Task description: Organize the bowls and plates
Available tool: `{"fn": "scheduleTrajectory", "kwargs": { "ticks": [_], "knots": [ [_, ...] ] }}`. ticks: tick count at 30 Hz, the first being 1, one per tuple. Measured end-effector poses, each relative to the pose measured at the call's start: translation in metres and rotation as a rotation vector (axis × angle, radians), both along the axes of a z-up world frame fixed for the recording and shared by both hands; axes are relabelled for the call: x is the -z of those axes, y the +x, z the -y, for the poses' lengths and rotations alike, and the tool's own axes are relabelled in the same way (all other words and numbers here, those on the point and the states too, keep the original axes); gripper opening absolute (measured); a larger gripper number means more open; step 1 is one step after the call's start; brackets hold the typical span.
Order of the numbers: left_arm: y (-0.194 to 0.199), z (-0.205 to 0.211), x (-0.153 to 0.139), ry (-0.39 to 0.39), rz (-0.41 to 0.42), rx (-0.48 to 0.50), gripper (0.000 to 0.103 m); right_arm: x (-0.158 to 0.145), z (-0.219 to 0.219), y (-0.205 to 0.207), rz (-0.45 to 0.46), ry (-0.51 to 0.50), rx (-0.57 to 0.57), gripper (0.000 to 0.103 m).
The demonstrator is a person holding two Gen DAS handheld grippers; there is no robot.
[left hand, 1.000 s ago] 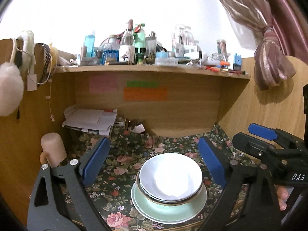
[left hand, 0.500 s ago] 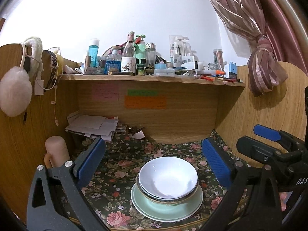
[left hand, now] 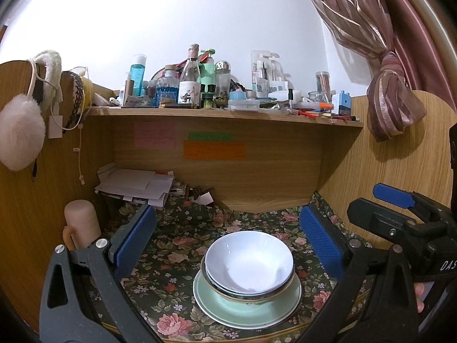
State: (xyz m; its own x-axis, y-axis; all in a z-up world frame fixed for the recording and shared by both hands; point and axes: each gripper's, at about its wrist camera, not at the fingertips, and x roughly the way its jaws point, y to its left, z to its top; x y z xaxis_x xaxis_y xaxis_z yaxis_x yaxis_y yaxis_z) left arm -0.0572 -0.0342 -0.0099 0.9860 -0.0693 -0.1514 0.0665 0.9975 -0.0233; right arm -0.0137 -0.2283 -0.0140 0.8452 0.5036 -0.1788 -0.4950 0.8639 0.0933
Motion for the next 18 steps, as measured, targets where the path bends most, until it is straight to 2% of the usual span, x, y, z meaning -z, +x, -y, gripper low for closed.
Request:
{"fn": "scheduleTrajectory", "kwargs": {
  "ticks": [18],
  "knots": [
    [0.0035, -0.0011, 0.0019, -0.011, -0.003, 0.001, 0.102, 0.0002, -0.0010, 0.0049, -0.002, 0.003, -0.012, 0.103]
  ]
}}
